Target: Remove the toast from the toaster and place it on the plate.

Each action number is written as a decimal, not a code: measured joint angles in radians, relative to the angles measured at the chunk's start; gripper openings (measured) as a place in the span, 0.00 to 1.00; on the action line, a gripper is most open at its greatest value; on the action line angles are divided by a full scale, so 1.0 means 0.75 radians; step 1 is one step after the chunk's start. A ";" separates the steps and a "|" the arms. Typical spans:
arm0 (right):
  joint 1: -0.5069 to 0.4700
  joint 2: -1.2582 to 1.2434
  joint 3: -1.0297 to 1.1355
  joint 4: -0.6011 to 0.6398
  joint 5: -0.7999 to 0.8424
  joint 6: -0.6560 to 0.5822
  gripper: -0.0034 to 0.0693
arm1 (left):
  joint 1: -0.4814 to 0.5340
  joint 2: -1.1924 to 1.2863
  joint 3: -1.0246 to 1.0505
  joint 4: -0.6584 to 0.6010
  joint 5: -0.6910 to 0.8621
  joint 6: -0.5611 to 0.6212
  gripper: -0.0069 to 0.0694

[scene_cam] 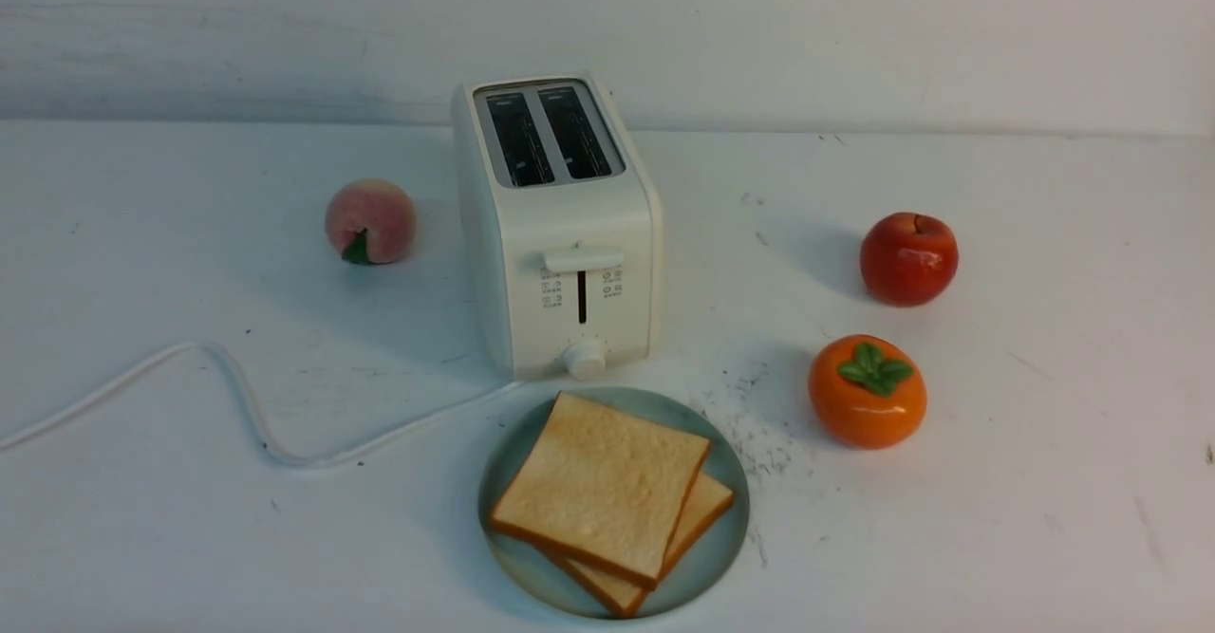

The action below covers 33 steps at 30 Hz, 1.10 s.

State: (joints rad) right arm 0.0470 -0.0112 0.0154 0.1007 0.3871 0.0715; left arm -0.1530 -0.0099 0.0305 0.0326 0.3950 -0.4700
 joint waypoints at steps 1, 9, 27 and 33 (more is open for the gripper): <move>0.000 0.000 0.000 0.000 0.000 0.001 0.36 | 0.017 0.000 0.000 -0.003 0.000 -0.006 0.07; 0.000 0.000 0.000 0.000 0.000 0.001 0.36 | 0.137 0.000 0.000 -0.004 0.000 -0.010 0.08; 0.000 0.000 0.000 0.000 0.000 0.001 0.38 | 0.138 0.000 0.000 -0.013 0.000 0.054 0.09; 0.000 0.000 0.000 0.000 0.000 0.001 0.38 | 0.138 0.000 0.000 -0.014 0.000 0.054 0.10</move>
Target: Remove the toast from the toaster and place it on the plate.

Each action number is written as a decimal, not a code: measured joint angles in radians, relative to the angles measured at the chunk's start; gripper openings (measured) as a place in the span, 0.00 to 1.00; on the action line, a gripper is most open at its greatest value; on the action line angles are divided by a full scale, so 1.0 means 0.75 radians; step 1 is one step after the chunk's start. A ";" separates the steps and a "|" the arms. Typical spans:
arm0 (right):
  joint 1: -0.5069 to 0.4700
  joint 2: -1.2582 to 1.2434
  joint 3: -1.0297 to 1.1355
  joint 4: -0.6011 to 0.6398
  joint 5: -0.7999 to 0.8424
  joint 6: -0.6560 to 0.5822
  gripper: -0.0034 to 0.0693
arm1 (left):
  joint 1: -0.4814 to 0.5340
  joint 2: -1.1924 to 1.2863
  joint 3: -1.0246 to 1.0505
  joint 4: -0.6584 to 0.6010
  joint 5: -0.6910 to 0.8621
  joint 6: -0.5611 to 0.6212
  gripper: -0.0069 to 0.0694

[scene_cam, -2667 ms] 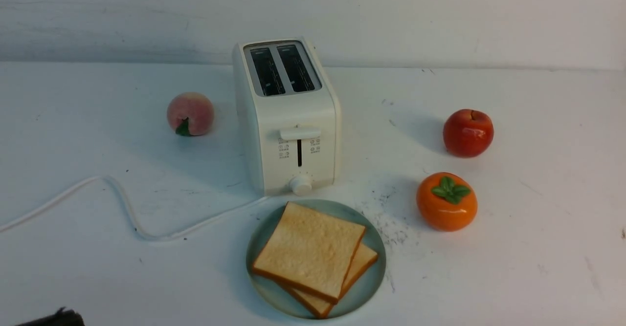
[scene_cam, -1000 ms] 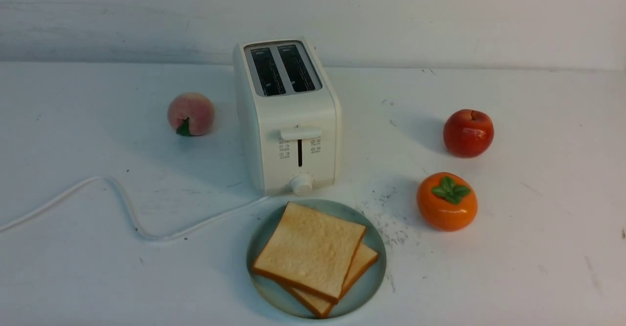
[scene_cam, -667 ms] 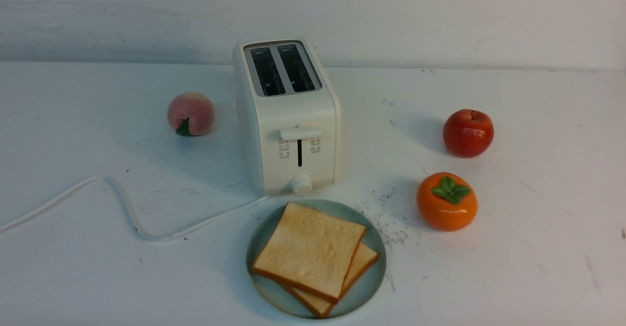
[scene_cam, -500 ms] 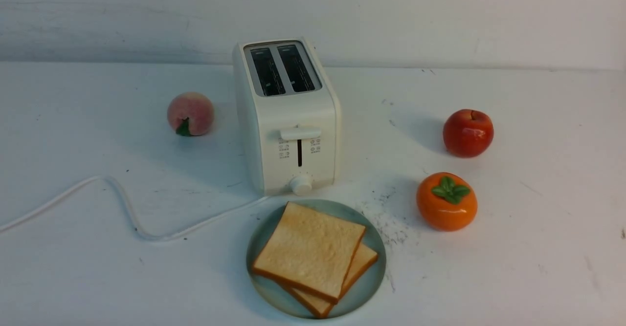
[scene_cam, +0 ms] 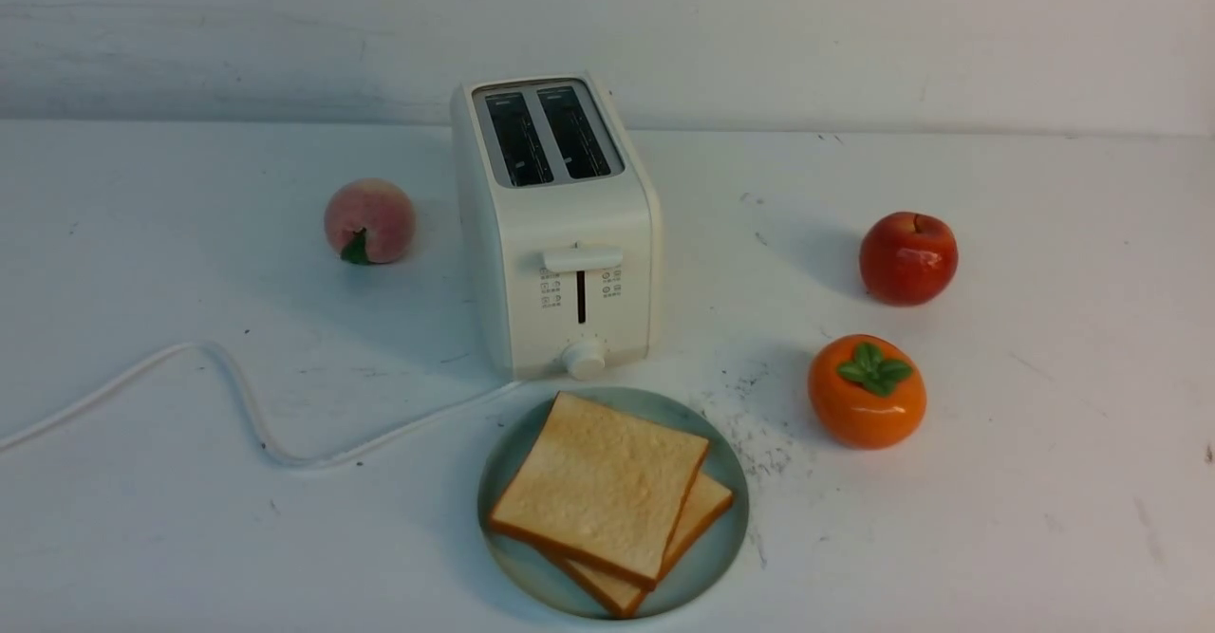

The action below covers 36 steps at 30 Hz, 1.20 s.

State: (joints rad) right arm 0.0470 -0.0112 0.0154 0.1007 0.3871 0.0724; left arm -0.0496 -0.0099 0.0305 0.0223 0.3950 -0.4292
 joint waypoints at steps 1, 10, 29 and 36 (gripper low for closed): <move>0.000 0.000 0.000 0.000 0.000 0.000 0.38 | 0.000 0.000 0.000 0.000 0.000 0.000 0.10; 0.000 0.000 0.000 0.000 0.000 -0.001 0.38 | 0.000 0.000 0.000 0.000 0.000 0.000 0.12; 0.000 0.000 0.000 0.000 0.000 -0.001 0.38 | 0.000 0.000 0.000 0.000 0.000 0.000 0.14; 0.000 0.000 0.000 0.000 0.000 -0.001 0.38 | 0.000 0.000 0.000 0.000 0.000 0.000 0.15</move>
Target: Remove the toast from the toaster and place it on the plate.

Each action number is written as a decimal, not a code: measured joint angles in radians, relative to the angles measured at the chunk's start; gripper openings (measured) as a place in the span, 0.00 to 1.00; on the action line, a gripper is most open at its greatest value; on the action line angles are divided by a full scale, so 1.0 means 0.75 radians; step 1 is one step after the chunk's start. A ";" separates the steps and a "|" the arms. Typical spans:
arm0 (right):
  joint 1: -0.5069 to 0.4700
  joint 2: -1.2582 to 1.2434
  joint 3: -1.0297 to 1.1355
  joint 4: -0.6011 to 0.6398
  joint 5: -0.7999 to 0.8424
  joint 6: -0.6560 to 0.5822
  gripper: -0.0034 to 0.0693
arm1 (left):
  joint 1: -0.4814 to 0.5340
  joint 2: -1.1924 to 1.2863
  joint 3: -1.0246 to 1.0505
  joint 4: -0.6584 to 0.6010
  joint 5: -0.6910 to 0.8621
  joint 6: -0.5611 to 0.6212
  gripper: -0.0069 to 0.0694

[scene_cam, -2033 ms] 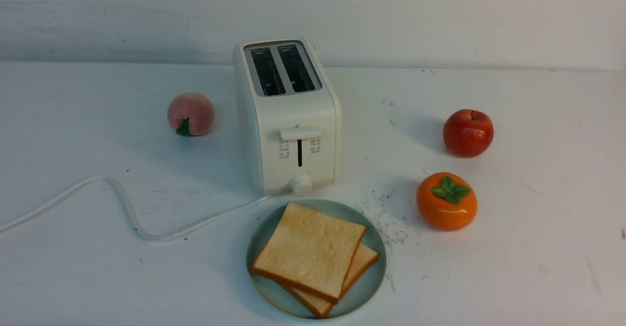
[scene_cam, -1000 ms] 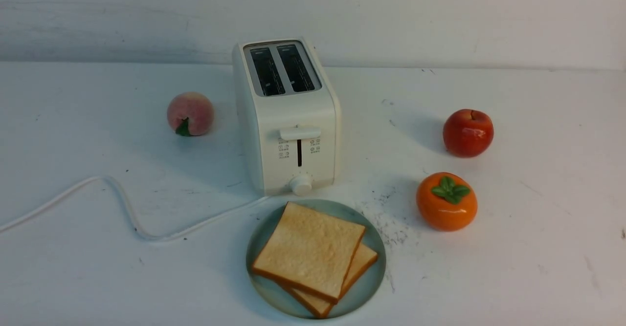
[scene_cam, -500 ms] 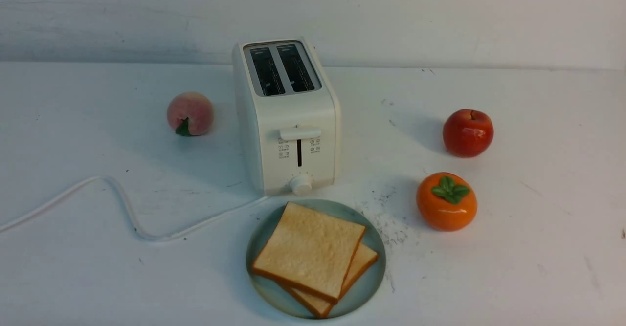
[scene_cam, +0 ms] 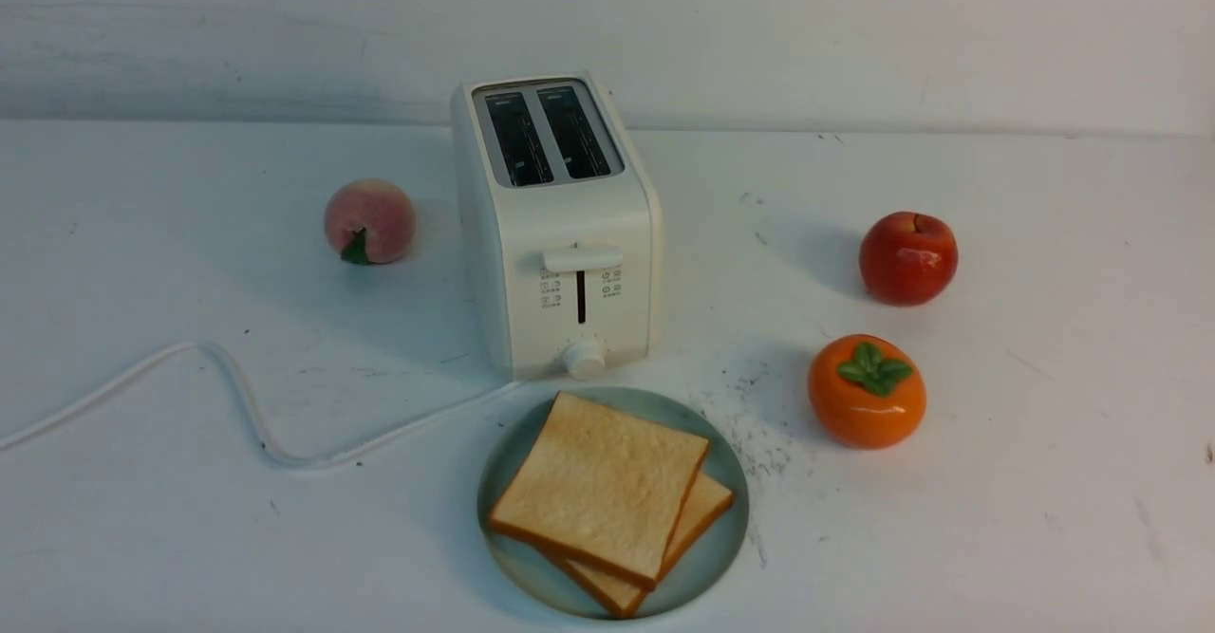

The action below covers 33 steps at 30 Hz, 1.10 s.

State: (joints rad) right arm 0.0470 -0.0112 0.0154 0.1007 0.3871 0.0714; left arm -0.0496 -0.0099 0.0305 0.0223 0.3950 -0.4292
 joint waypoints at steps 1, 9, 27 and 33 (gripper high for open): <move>0.000 0.000 0.000 0.000 0.000 0.000 0.38 | 0.000 0.000 0.000 0.000 0.000 0.000 0.15; 0.000 0.000 0.000 0.000 0.000 0.000 0.38 | 0.000 0.000 0.000 0.000 0.000 0.000 0.16; 0.000 0.000 0.000 0.000 0.000 0.000 0.38 | 0.000 0.000 0.000 0.000 0.000 0.000 0.18; 0.000 0.000 0.000 0.000 0.000 0.000 0.38 | 0.000 0.000 0.000 0.000 0.000 0.000 0.18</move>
